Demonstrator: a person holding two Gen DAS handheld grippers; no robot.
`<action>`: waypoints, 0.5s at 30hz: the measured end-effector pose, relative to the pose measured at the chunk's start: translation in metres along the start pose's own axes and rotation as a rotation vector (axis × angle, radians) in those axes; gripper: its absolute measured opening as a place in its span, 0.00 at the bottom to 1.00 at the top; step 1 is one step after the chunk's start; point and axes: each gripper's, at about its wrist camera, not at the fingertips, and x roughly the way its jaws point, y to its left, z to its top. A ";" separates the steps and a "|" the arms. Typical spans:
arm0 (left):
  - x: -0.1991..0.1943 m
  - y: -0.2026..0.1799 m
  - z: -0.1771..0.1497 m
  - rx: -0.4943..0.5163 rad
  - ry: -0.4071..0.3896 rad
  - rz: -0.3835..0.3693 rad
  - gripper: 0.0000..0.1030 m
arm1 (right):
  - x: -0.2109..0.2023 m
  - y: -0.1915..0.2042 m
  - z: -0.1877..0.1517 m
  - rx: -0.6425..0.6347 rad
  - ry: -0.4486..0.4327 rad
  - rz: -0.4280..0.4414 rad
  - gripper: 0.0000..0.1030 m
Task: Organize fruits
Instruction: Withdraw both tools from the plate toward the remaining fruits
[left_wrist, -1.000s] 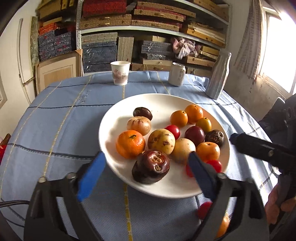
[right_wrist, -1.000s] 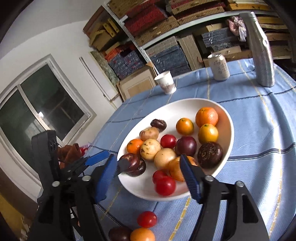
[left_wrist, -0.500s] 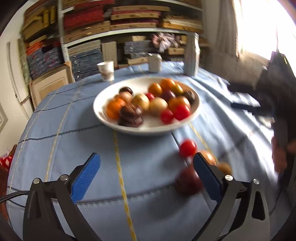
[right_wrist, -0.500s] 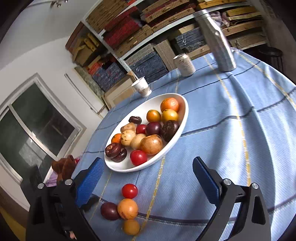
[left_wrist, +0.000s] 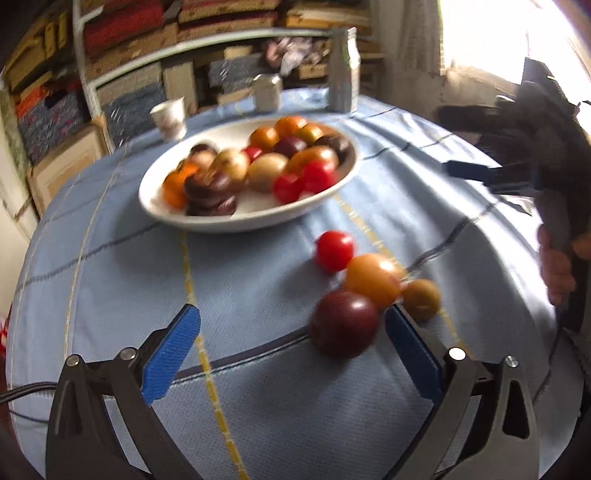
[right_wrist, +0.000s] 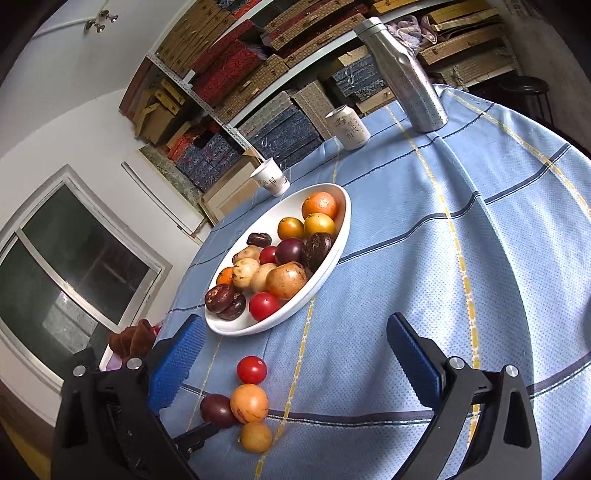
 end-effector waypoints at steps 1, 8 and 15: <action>-0.001 0.007 0.000 -0.032 -0.002 -0.017 0.96 | 0.000 0.000 0.000 0.000 0.000 0.000 0.96; -0.020 0.048 -0.010 -0.145 -0.065 0.094 0.96 | -0.002 -0.001 0.001 0.010 -0.009 0.007 0.96; -0.010 0.033 -0.012 -0.053 -0.023 0.099 0.96 | -0.002 0.000 0.000 -0.001 -0.007 0.011 0.96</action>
